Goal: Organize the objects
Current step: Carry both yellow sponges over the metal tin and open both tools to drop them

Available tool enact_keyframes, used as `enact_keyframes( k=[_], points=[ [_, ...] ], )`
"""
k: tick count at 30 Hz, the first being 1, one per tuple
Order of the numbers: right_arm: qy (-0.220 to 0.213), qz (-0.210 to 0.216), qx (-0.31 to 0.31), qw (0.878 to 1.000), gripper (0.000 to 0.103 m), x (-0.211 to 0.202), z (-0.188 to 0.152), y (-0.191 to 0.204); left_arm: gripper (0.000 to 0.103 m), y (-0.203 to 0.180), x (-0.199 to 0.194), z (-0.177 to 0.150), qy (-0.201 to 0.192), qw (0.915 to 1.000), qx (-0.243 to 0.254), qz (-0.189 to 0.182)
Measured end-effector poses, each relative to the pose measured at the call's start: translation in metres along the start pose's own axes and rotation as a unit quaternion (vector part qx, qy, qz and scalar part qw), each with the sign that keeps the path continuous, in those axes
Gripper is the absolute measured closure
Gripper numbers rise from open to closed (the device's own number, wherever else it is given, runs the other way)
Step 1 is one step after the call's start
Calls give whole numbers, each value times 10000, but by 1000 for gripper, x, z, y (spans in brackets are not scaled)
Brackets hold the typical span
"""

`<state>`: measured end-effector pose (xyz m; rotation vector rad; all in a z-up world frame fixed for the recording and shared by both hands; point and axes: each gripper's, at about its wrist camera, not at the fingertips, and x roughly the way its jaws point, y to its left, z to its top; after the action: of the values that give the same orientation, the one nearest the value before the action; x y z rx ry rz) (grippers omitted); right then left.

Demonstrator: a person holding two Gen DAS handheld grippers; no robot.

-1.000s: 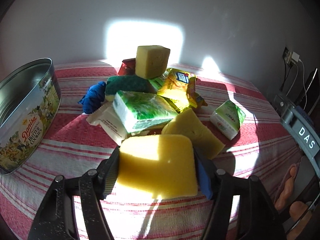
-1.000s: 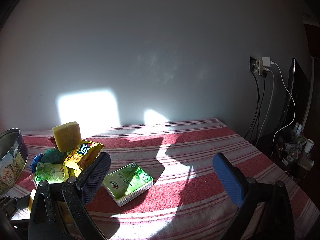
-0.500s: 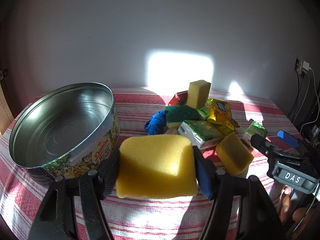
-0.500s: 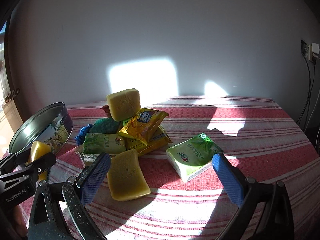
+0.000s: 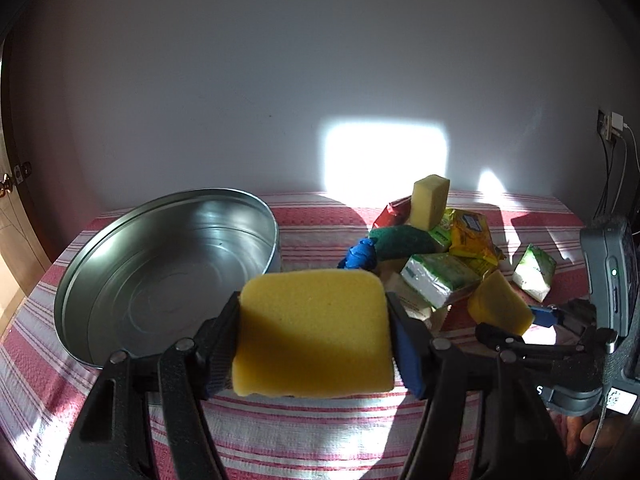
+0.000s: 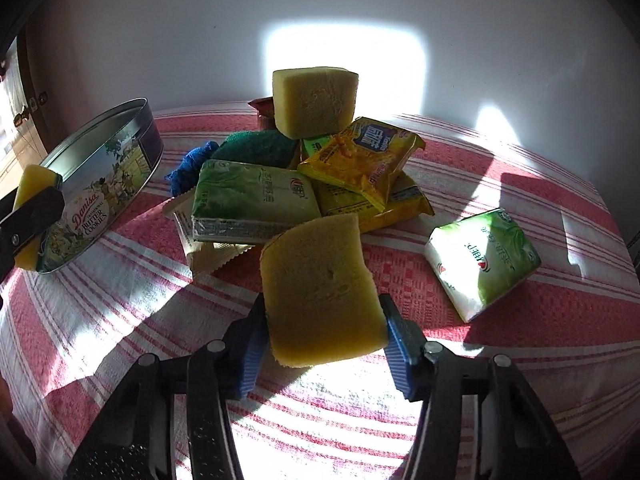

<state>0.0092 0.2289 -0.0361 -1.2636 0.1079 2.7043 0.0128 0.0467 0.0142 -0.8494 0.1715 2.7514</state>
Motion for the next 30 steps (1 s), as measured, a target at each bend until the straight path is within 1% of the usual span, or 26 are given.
enact_keyframes(
  k=[1, 2, 5, 8, 12, 15, 17, 20, 24, 27, 30],
  points=[
    [-17, 12, 32, 10000, 50, -4, -3, 0, 36, 3, -1, 1, -34, 10000, 0, 11],
    [-121, 13, 75, 9999, 50, -12, -5, -1, 36, 6, -3, 2, -84, 10000, 11, 39],
    [-607, -106, 140, 9980, 50, -39, -10, 2, 36, 14, -6, 7, -247, 9996, 48, 107],
    [-1126, -148, 222, 9933, 50, -69, -7, 8, 36, 23, -5, 12, -343, 9993, 22, 132],
    [-1641, -107, 216, 9862, 50, -91, 10, 26, 36, 42, -2, 20, -440, 9988, -71, 216],
    [-1907, -172, 64, 9815, 50, -95, 27, 52, 36, 64, 2, 28, -533, 9977, -232, 360],
    [-2001, -63, 1, 9798, 49, -95, 35, 68, 36, 81, 6, 33, -591, 9964, -350, 494],
    [-2123, 73, -58, 9772, 49, -91, 45, 92, 36, 105, 13, 37, -652, 9936, -470, 795],
    [-2227, 257, -139, 9745, 49, -83, 59, 126, 36, 141, 24, 37, -558, 9905, -760, 999],
    [-2171, 336, -209, 9753, 49, -70, 68, 149, 36, 167, 28, 34, -514, 9871, -948, 1186],
    [-2128, 400, -272, 9759, 49, -44, 81, 182, 36, 186, 33, 31, -484, 9831, -1092, 1384]
  ],
)
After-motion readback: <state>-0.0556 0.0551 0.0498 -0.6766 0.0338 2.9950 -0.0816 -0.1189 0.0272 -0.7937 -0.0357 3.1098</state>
